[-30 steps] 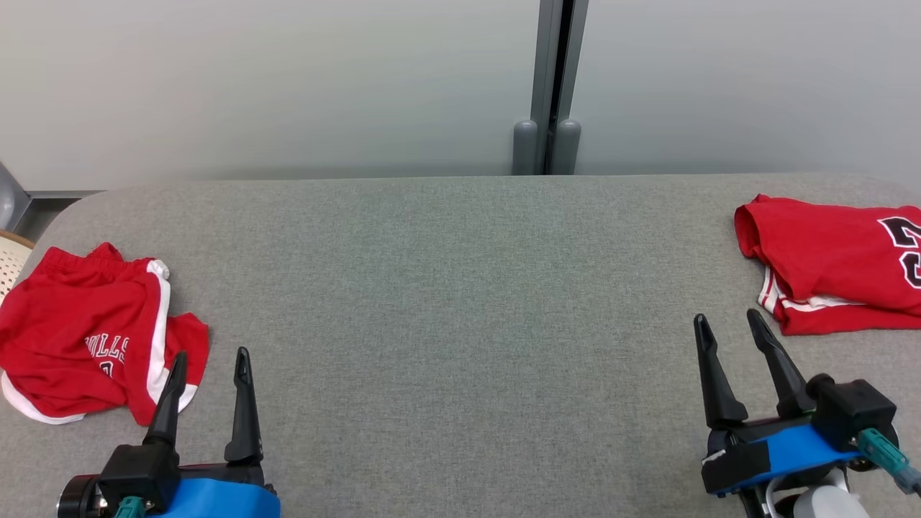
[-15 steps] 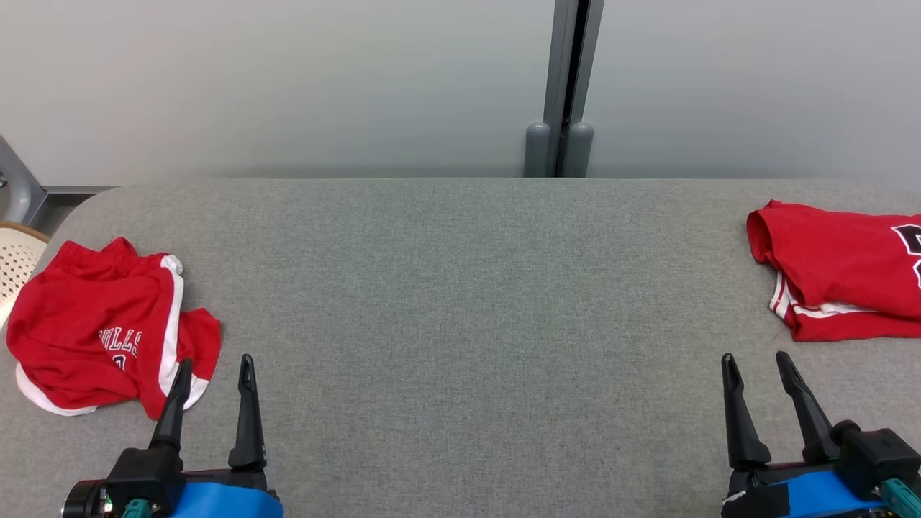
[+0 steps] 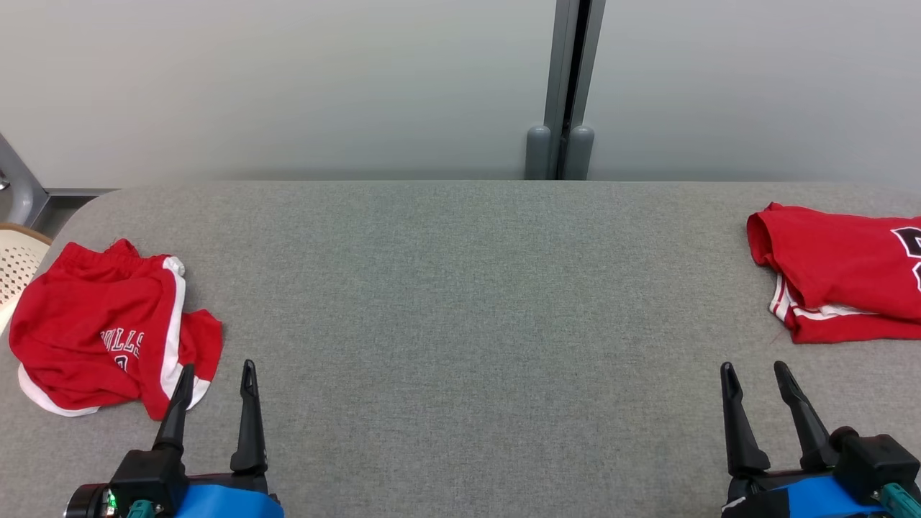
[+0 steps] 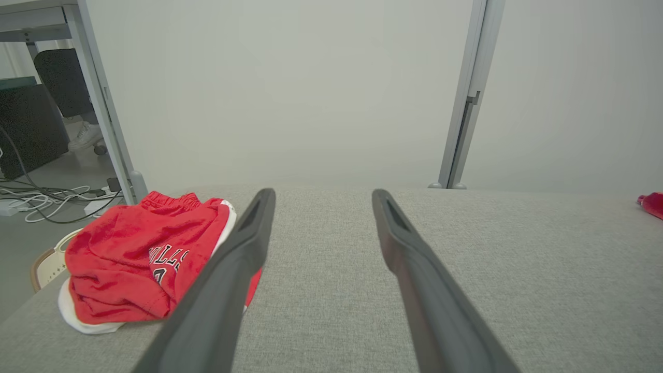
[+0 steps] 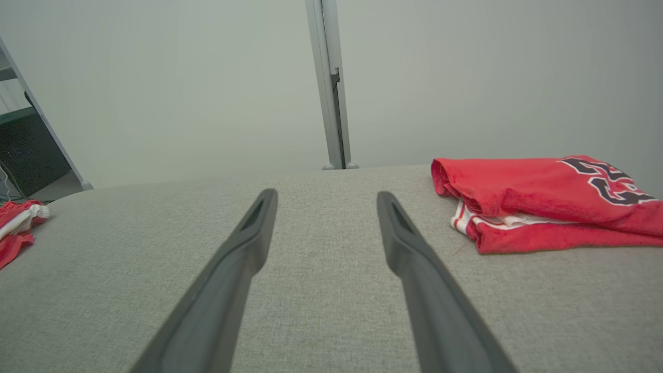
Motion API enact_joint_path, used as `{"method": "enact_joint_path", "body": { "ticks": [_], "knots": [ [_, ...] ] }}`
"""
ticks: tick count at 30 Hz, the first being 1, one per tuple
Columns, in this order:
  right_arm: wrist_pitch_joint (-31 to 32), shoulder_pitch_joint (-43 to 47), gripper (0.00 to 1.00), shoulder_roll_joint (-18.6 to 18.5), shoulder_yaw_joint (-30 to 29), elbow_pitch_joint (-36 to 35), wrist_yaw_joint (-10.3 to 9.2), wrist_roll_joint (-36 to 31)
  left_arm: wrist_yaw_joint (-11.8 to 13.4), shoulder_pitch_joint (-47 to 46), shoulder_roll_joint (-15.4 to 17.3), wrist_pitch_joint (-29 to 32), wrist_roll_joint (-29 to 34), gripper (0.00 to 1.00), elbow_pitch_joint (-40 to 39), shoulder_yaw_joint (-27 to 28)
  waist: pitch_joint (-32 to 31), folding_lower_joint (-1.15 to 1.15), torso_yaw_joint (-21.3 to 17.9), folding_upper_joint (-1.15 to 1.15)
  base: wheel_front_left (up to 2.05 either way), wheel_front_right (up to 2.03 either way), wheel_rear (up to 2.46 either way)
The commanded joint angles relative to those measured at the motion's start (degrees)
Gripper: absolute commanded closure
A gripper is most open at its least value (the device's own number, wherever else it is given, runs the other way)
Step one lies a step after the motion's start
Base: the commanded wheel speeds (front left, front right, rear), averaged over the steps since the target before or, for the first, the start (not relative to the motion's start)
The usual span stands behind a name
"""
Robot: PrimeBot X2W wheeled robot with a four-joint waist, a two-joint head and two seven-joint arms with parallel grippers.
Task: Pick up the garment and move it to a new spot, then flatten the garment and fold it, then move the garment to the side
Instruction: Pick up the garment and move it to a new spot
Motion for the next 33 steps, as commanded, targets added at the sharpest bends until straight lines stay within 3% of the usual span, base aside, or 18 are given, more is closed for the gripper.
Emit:
{"method": "enact_joint_path", "body": {
  "ticks": [1,14,33],
  "knots": [
    [0.0,0.8,0.0,0.1,0.0,0.1,0.01,0.6,-0.2,-0.2,0.0,-0.3,0.2,0.0,0.2,0.2,-0.2,0.0,0.0,0.0,0.0,0.0,0.0],
    [0.2,1.0,0.0,0.1,0.8,0.4,0.01,0.2,0.1,-0.2,0.0,-0.3,0.3,0.0,0.4,0.7,-0.3,0.0,2.1,0.0,0.0,0.0,0.0],
    [0.4,-0.9,0.0,0.1,2.8,1.1,0.01,-0.3,1.1,-1.2,0.0,-0.3,-0.4,0.0,0.1,3.9,1.2,0.0,12.9,0.0,0.0,0.0,0.0]
  ]
}}
